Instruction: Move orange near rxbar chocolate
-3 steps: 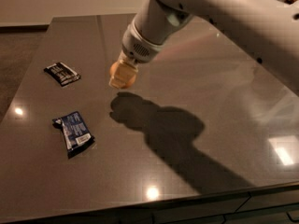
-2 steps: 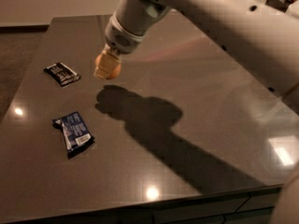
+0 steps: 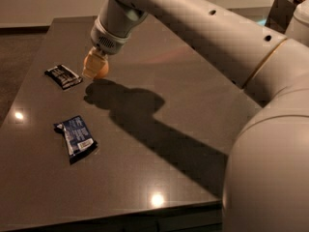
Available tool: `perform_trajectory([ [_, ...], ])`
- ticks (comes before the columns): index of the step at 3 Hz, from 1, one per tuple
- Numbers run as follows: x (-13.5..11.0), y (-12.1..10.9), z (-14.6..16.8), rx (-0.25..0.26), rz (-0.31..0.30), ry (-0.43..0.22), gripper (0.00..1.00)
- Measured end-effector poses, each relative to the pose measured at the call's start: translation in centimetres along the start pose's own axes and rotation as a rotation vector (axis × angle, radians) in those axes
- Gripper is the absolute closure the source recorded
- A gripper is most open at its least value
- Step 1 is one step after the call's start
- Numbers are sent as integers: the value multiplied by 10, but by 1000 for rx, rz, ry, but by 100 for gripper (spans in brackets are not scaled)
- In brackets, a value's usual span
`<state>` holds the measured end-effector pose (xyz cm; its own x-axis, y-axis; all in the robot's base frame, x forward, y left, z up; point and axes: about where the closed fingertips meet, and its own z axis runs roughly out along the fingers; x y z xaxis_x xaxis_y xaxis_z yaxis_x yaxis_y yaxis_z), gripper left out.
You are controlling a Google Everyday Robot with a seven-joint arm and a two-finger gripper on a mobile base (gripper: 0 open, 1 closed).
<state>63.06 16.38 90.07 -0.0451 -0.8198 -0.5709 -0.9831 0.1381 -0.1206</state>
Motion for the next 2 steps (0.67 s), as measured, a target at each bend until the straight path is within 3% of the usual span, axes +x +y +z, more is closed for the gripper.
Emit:
perform_trajectory([
  [2, -11, -2, 43, -14, 1, 0, 98],
])
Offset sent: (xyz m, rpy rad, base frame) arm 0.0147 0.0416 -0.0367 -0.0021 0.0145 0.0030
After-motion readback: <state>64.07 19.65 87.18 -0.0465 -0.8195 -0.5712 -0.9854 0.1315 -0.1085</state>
